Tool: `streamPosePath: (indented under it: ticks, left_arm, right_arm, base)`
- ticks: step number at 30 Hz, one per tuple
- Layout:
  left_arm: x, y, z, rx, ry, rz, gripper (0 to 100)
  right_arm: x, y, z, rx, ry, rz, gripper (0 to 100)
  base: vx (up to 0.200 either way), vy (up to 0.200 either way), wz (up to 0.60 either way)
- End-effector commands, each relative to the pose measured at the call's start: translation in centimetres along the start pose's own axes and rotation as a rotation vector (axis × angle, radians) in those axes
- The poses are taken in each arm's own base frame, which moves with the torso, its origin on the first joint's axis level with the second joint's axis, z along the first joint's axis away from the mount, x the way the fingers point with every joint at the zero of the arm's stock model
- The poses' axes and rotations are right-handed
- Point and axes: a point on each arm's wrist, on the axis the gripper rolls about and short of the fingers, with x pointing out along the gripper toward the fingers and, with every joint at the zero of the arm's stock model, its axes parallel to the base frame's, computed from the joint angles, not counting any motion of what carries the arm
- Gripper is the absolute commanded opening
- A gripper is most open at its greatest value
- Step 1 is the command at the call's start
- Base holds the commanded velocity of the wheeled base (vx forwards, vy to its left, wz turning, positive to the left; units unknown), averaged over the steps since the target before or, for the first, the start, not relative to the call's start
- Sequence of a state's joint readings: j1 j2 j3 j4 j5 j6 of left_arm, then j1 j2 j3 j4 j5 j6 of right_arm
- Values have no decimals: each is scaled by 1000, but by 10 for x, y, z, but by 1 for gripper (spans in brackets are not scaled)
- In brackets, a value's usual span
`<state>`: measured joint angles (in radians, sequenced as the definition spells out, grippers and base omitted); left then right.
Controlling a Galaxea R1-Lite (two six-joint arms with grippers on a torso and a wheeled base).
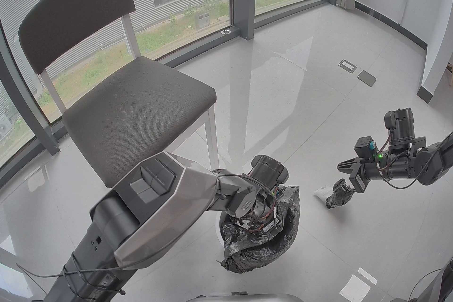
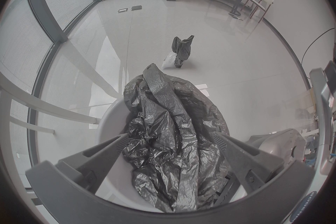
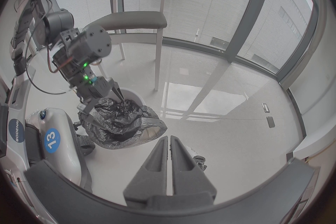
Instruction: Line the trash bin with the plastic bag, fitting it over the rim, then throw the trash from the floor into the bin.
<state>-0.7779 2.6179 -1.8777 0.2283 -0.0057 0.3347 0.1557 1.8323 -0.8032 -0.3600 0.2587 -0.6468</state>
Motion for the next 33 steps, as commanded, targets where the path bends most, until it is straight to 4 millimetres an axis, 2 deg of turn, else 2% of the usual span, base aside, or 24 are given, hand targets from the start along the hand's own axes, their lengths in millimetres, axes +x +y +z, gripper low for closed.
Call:
streamPosePath:
  ticks: [1,7,10,15,27,30,31,33]
  left_arm:
    - [25,-2,-8,-3,20,-6,100]
    - [43,-5,-9,5,18,-9,100]
    - [54,-11,-18,2,46,-21,100]
    - [60,-13,-24,1,81,-33,100]
    - [83,-23,-60,12,262,-92,100]
    - [82,-20,-59,0,255,-84,100]
    - [83,-20,-59,-7,252,-82,0]
    - [83,-19,-59,-37,259,-57,0]
  right_arm:
    - [-2,1,1,-3,-4,0,0]
    - [-3,2,2,-7,-9,1,0]
    - [-3,2,2,-5,-9,1,0]
    - [-3,2,3,-8,-11,1,0]
    - [-4,5,5,-12,-18,8,0]
    - [-5,6,5,-12,-19,7,0]
    - [-5,6,4,-13,-16,9,0]
    - [-7,7,4,-13,-16,9,0]
  base:
    - [0,0,0]
    - [0,0,0]
    - [0,0,0]
    - [0,0,0]
    - [0,0,0]
    - [0,0,0]
    - [0,0,0]
    - [0,0,0]
